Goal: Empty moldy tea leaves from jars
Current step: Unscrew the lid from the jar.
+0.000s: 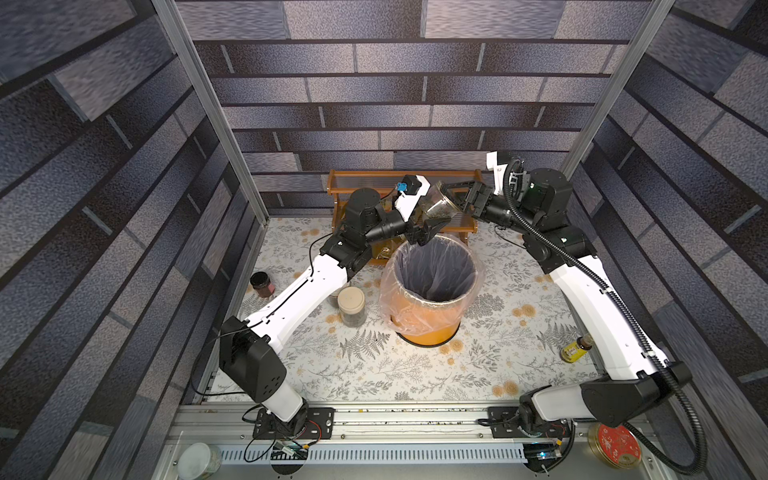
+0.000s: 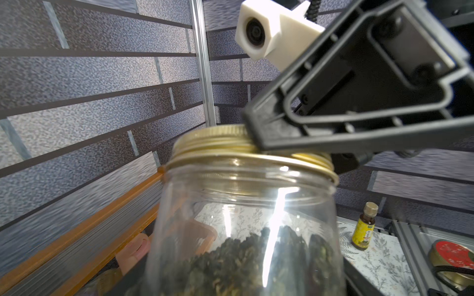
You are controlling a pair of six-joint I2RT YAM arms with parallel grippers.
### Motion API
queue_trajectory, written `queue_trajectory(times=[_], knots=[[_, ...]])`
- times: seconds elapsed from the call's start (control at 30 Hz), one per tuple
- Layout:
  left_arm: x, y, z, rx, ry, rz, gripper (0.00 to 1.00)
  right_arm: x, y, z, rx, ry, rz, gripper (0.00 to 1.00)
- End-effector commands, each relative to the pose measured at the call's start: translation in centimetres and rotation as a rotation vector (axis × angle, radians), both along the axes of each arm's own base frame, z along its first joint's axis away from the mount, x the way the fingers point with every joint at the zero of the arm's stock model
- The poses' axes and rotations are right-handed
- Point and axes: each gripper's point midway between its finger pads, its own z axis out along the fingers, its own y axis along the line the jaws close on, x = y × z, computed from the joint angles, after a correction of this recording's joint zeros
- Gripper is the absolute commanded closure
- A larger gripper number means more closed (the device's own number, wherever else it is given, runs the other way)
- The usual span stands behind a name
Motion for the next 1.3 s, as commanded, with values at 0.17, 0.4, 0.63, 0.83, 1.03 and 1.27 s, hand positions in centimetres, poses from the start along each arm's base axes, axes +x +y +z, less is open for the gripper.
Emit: queue_trajectory(times=[0.17, 0.4, 0.63, 0.83, 1.03, 1.27], knots=[[0.9, 3.5, 7.3, -0.198, 0.063, 0.003, 0.66, -2.7, 2.1, -1.8, -0.080, 0.042, 0.193, 0.29], [1.8, 4.1, 7.4, -0.238, 0.187, -0.081, 0.67, -2.3, 2.6, -1.9, -0.125, -0.010, 0.230, 0.28], [1.7, 4.4, 7.6, -0.241, 0.232, -0.152, 0.66, -1.6, 3.2, -2.5, -0.181, -0.047, 0.264, 0.29], [1.2, 4.6, 7.9, -0.244, 0.251, -0.237, 0.67, -1.1, 3.7, -2.2, -0.206, -0.093, 0.309, 0.29], [1.0, 4.7, 8.0, -0.250, 0.228, -0.291, 0.68, 0.0, 3.5, -1.3, -0.185, -0.120, 0.326, 0.29], [1.2, 4.6, 8.2, -0.267, 0.196, -0.367, 0.68, 0.5, 3.7, -0.2, -0.167, -0.160, 0.380, 0.29]])
